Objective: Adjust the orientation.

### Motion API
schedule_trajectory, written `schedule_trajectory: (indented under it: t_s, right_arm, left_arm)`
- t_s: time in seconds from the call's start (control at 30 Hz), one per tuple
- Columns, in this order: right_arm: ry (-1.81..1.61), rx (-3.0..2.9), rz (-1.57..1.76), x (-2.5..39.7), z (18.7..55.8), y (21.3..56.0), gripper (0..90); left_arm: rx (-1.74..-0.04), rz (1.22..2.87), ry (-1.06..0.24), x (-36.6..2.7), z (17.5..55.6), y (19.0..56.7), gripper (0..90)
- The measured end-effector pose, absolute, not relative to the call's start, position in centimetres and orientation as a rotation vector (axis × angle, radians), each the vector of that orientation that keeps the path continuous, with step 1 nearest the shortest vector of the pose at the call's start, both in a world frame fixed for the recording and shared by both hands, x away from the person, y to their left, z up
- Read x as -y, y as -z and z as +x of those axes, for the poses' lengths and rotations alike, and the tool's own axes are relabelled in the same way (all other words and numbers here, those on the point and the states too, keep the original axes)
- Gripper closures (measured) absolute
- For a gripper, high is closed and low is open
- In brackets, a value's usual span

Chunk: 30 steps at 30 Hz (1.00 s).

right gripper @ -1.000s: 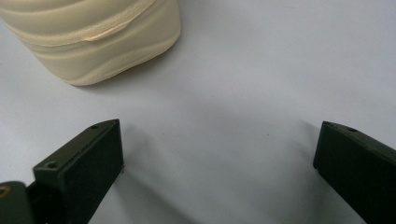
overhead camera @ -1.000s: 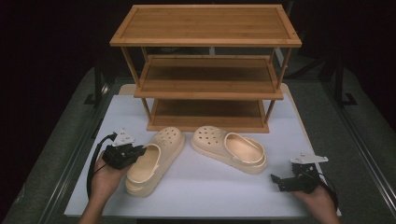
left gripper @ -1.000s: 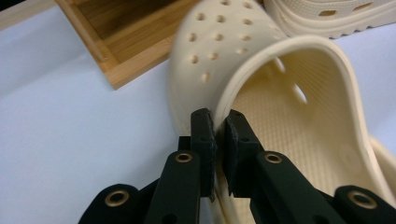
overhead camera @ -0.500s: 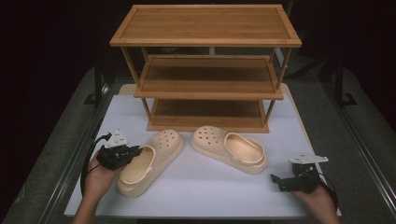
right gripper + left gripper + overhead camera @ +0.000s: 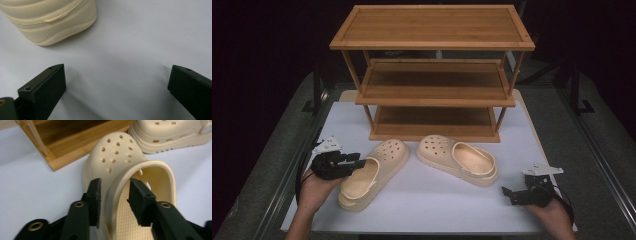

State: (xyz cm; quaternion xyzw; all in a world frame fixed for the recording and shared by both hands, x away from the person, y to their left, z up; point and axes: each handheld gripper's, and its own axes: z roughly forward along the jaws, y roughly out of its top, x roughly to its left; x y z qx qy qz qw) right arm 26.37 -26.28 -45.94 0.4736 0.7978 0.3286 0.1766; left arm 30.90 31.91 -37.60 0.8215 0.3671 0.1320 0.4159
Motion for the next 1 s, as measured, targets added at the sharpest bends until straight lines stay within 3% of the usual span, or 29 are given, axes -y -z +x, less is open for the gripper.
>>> schedule_trajectory:
  t_s: [0.13, 0.33, 0.47, 0.73, 1.0]
  right_arm:
    - [-0.930, -2.259, 1.341, 26.3, 26.4, 45.9, 1.2]
    - [-0.930, -2.259, 1.341, 26.3, 26.4, 45.9, 1.2]
    - [-0.929, -2.259, 1.340, 26.3, 26.4, 45.9, 1.2]
    - [-0.924, -2.258, 1.336, 26.2, 26.3, 45.9, 1.2]
    - [-0.922, -2.260, 1.336, 26.2, 26.4, 45.9, 1.1]
  left_arm:
    - [-0.962, 2.033, -0.316, -33.2, 31.2, 37.6, 48.1]
    - [-1.008, 2.001, -0.353, -35.7, 31.4, 38.1, 41.2]
    - [-1.060, 2.006, -0.396, -36.8, 31.9, 39.1, 30.1]
    - [-1.159, 2.109, -0.454, -37.3, 33.1, 42.0, 11.0]
    - [-1.226, 2.185, -0.440, -37.2, 33.9, 44.2, 1.6]
